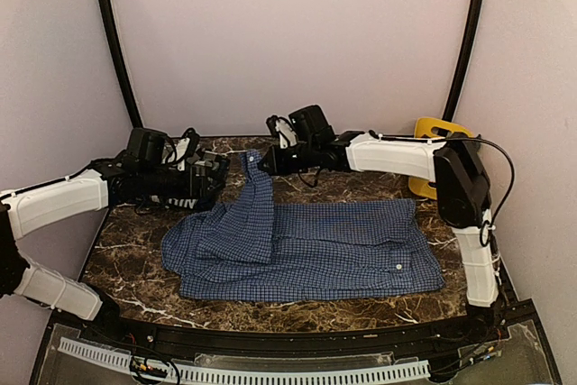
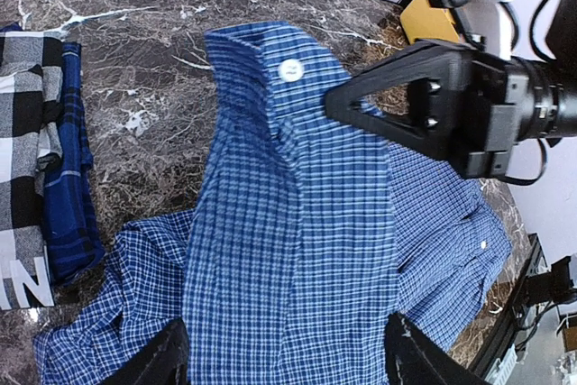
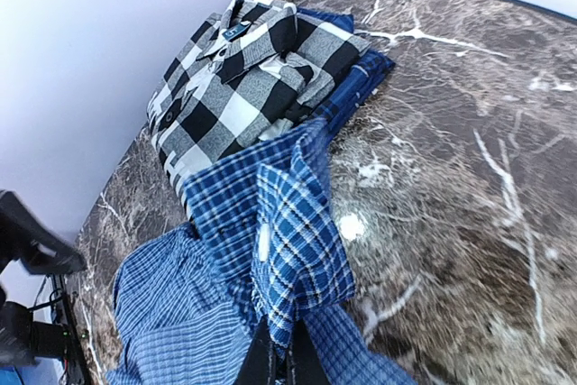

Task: Fold and stack the long sleeve shirts
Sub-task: Fold the sleeve of the rectangle-folded shirt.

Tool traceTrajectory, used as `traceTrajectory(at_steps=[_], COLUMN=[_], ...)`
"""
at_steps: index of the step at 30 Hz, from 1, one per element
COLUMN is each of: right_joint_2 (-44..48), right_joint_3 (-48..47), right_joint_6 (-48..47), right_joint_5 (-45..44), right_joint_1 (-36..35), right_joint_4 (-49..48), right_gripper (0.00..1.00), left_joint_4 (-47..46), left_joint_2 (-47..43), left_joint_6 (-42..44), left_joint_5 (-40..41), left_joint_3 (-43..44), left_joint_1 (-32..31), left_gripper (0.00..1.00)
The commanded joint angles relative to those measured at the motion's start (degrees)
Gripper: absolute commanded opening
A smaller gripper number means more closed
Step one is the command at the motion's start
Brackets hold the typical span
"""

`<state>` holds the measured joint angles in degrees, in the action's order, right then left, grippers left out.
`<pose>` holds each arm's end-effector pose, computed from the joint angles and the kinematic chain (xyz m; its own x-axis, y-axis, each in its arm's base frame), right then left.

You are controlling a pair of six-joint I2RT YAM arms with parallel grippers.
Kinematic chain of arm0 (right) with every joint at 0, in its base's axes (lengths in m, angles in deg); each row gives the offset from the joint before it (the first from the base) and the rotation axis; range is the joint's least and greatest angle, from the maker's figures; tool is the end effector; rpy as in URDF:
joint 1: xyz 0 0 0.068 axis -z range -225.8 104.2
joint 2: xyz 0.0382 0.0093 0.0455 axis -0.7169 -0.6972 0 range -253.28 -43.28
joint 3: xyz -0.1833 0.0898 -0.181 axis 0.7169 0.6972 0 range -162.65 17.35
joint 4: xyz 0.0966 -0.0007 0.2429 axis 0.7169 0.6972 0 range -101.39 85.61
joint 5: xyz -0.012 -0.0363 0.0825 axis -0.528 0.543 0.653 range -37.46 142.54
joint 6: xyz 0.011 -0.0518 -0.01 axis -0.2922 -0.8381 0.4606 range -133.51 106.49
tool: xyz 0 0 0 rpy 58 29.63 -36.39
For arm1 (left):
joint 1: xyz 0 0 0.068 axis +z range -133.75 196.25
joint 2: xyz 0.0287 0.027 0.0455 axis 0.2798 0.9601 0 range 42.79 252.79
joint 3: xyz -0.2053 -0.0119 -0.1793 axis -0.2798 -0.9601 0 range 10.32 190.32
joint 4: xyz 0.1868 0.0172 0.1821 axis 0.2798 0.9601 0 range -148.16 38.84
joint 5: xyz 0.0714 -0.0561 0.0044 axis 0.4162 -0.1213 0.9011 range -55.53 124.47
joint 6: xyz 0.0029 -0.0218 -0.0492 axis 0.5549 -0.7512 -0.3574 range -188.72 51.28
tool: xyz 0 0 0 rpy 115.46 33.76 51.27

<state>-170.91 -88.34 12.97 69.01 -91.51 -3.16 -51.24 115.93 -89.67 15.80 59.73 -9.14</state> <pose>0.3589 0.3823 0.2324 -0.6966 -0.1017 -0.7102 -0.6111 0.6028 0.5130 0.2522 -0.1323 0.2675 -0.6643 -0.0597 -0.7451 0.4470 0.7672 -0.4600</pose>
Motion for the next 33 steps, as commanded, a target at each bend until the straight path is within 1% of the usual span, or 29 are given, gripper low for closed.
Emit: traceTrajectory(at_steps=[1,4,5,10,14,18,24,33], right_joint_2=[9.3,14.9,16.7,25.0,30.5,34.1,36.9,39.9], right_joint_3=[9.0,16.2,20.1,34.3,43.4,51.0,58.5,64.8], right_joint_6=[1.3,2.8,3.4,4.7,4.1,5.5,8.1,10.6], right_joint_5=[-7.9,-14.4,-15.9,-25.0,-29.7,-31.3,-33.5,-36.5], right_joint_1=[0.4,0.5,0.5,0.6,1.0,2.4,2.7,2.7], right_joint_4=[-3.8,-3.9,-4.5,-11.1,-15.5,-18.7,-20.6,-21.2], right_gripper=[0.00,0.00,0.00,0.00,0.00,0.00,0.00,0.00], left_joint_4=[0.8,0.4,0.3,-1.2,-2.1,-4.1,-4.9,-5.9], left_joint_2=[-2.1,-2.3,-2.4,-2.8,-2.7,-2.6,-1.4,0.3], left_joint_6=[1.1,1.3,1.4,1.3,1.1,0.5,0.3,0.1], left_joint_5=[1.4,1.6,1.8,1.3,0.3,-0.7,-0.8,-0.8], left_joint_3=[-1.4,-1.7,-1.9,-2.9,-3.7,-5.2,-6.1,-6.4], left_joint_1=[0.2,0.1,0.1,0.1,0.1,0.1,0.0,-0.4], left_gripper=[0.73,0.73,0.73,0.73,0.73,0.73,0.73,0.72])
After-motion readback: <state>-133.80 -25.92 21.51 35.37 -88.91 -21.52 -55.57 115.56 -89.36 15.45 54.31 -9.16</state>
